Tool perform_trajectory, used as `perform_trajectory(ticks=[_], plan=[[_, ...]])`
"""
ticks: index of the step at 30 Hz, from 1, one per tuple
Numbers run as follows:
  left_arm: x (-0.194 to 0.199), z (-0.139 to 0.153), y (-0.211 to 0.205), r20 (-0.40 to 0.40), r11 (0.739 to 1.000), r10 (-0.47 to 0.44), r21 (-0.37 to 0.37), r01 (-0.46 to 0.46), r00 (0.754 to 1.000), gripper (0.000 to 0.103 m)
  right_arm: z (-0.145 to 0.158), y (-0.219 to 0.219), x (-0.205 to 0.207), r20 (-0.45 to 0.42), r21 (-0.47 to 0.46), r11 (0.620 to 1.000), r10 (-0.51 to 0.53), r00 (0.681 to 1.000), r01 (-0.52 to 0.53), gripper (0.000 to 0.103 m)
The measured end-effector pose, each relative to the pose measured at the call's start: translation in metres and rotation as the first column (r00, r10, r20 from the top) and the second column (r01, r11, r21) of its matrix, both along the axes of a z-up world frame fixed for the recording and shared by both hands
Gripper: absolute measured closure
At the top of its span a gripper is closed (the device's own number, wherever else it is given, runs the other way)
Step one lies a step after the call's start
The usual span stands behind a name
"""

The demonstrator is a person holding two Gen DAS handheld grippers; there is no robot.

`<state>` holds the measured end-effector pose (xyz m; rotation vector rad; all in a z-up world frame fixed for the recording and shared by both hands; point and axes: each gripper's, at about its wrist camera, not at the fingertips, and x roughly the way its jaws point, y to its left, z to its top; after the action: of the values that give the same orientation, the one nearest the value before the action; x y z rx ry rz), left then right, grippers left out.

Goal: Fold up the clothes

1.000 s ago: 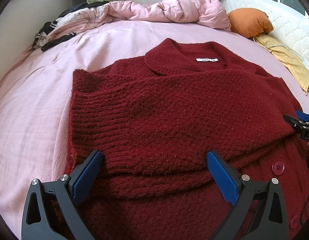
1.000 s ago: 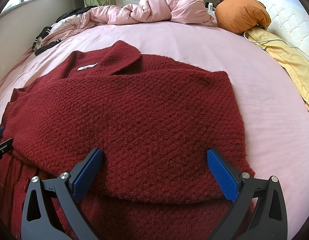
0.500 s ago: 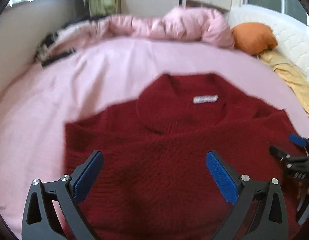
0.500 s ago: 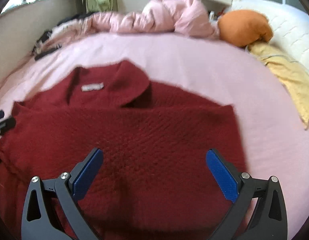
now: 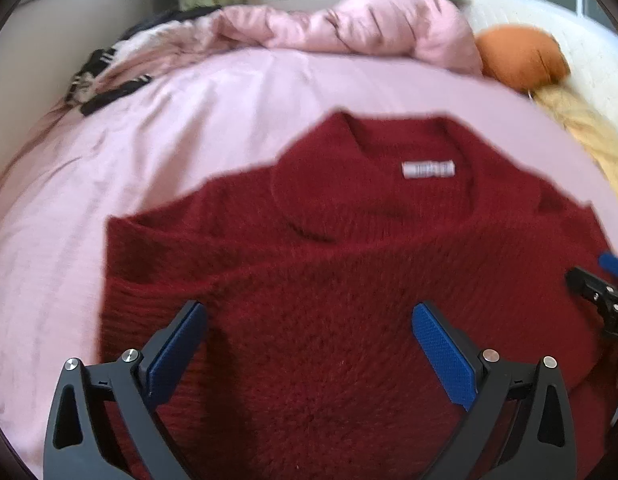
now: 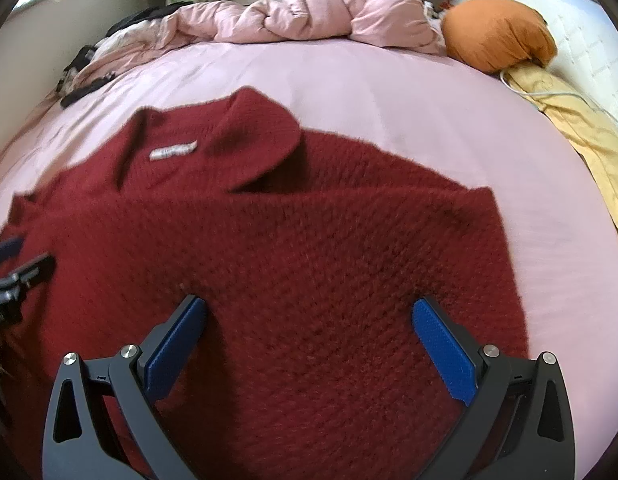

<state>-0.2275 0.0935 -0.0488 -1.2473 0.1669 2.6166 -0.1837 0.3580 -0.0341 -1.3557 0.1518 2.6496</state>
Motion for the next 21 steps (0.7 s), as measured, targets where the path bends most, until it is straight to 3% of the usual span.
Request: perform_trajectory(ticks=[3,5,6,7,10,12,13,14,15,16,19,21], plan=[[-0.004,-0.002,-0.002,-0.01,0.998,0.017,0.062,-0.016,1.0,0.0,0.016,0.001,0.002,-0.094,-0.059,0.998,-0.024,0.995,0.018,0.0],[-0.013,-0.025,-0.001,0.069,0.999,-0.004,0.037,0.001,0.998,0.0,0.003,-0.002,-0.009,-0.037,-0.049,0.999,-0.005,0.999,0.003,0.0],[-0.009,-0.027,0.0,0.027,0.999,-0.019,0.03,0.018,0.999,0.0,-0.01,-0.004,-0.016,0.018,-0.029,1.0,0.007,1.0,-0.006,0.0],[-0.008,-0.025,0.001,0.023,0.999,-0.021,0.028,0.021,1.0,0.0,-0.018,-0.007,-0.016,0.02,0.006,1.0,0.029,0.999,-0.029,0.0],[-0.008,-0.014,-0.001,0.024,0.999,-0.044,0.03,0.043,0.999,0.0,-0.005,-0.013,-0.011,-0.005,0.04,0.998,0.047,0.999,-0.047,0.0],[-0.007,-0.005,-0.007,-0.028,0.999,-0.021,0.045,0.023,0.999,0.0,0.008,-0.01,-0.006,-0.079,0.048,0.998,0.049,0.996,-0.046,0.0],[-0.011,-0.009,-0.01,-0.016,0.999,-0.01,0.041,0.01,1.0,0.0,0.013,-0.006,-0.005,-0.113,0.081,0.997,0.03,0.993,-0.021,0.0],[-0.019,-0.023,-0.013,0.048,1.0,-0.007,0.025,0.006,0.999,0.0,0.012,-0.001,-0.007,-0.11,0.1,0.995,0.014,0.994,-0.003,0.0],[-0.021,-0.029,-0.015,0.056,0.999,-0.023,0.029,0.021,0.998,0.0,0.006,0.004,-0.012,-0.08,0.105,0.994,-0.005,0.997,0.013,0.0],[-0.021,-0.029,-0.015,0.042,0.999,-0.031,0.033,0.029,0.999,0.0,-0.012,0.014,-0.022,0.022,0.075,0.997,-0.024,0.999,0.022,0.0],[-0.021,-0.02,-0.013,0.039,0.999,-0.036,0.034,0.035,0.999,0.0,-0.01,0.02,-0.027,0.029,0.046,0.999,-0.002,1.0,0.001,0.0],[-0.019,-0.02,-0.016,0.012,0.998,-0.029,0.056,0.028,1.0,0.0,0.004,0.018,-0.024,-0.03,0.042,0.999,0.011,0.999,-0.01,0.0]])
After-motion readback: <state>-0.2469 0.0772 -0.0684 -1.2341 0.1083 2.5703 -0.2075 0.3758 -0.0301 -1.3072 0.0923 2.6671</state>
